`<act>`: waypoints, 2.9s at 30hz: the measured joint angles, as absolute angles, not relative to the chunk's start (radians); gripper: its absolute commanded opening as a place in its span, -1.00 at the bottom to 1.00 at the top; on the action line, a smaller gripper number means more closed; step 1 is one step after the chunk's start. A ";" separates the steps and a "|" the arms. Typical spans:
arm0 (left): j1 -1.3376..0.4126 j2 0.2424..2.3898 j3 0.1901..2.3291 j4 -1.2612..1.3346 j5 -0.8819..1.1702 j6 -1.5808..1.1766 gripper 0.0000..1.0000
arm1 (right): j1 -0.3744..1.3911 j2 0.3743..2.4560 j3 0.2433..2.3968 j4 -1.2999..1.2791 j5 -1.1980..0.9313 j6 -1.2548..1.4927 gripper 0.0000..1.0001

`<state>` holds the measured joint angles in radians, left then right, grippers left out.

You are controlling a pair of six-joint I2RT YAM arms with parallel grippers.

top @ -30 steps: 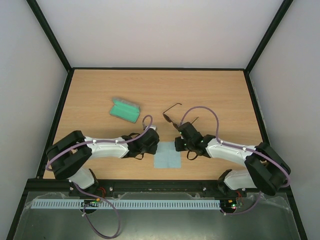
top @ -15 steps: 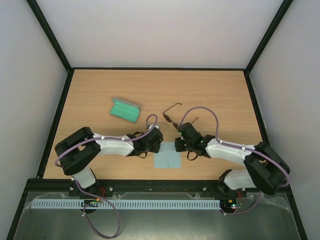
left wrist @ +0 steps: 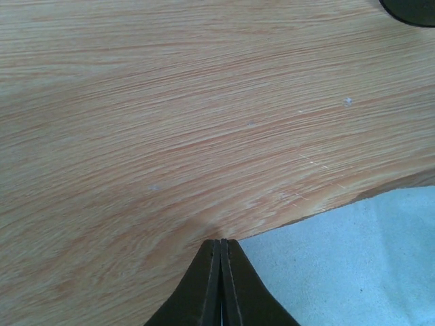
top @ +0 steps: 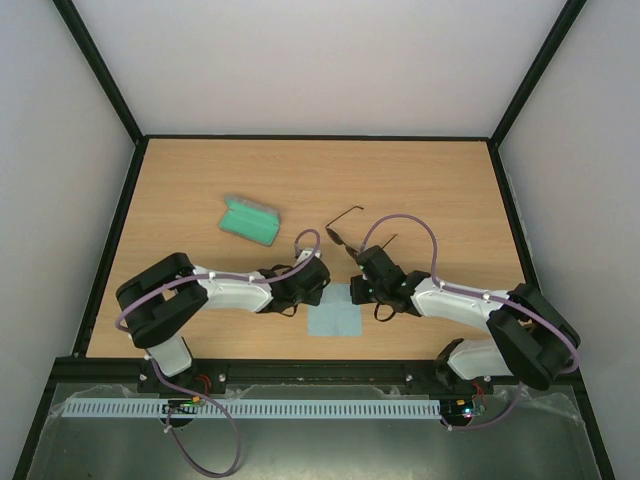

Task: Organize the sunglasses
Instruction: Fold the glasses cleaning cloth at the center of the board.

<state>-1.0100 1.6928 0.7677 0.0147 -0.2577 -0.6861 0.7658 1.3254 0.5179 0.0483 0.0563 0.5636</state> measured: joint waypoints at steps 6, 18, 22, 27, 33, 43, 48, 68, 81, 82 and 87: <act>-1.016 1.694 0.768 0.015 -0.271 -0.692 -0.95 | 0.766 1.326 0.515 0.051 0.057 0.564 -0.92; -1.016 1.639 0.765 -0.040 -0.271 -0.680 -0.95 | 0.766 1.317 0.515 0.050 0.057 0.564 -0.93; -1.016 1.600 0.744 -0.037 -0.266 -0.679 -0.95 | 0.766 1.291 0.510 0.050 0.056 0.564 -0.93; -1.028 1.563 0.717 -0.035 -0.258 -0.680 -0.95 | 0.766 1.263 0.501 0.050 0.050 0.565 -0.93; -1.057 1.536 0.680 -0.030 -0.251 -0.689 -0.95 | 0.766 1.240 0.489 0.050 0.030 0.566 -0.92; -1.102 1.489 0.650 -0.028 -0.252 -0.719 -0.95 | 0.766 1.207 0.445 0.046 0.006 0.577 -0.93; -1.122 1.474 0.648 -0.035 -0.260 -0.733 -0.95 | 0.766 1.183 0.437 0.044 0.000 0.583 -0.92; -1.189 1.471 0.636 -0.052 -0.301 -0.803 -0.95 | 0.768 1.093 0.374 0.020 -0.054 0.606 -0.91; -1.192 1.452 0.635 -0.089 -0.334 -0.821 -0.95 | 0.805 1.101 0.371 0.020 -0.059 0.618 -0.91; -1.194 1.451 0.633 -0.089 -0.334 -0.822 -0.95 | 0.807 1.101 0.371 0.020 -0.059 0.618 -0.91; -1.217 1.449 0.628 -0.089 -0.334 -0.831 -0.95 | 0.812 1.100 0.370 0.020 -0.047 0.619 -0.91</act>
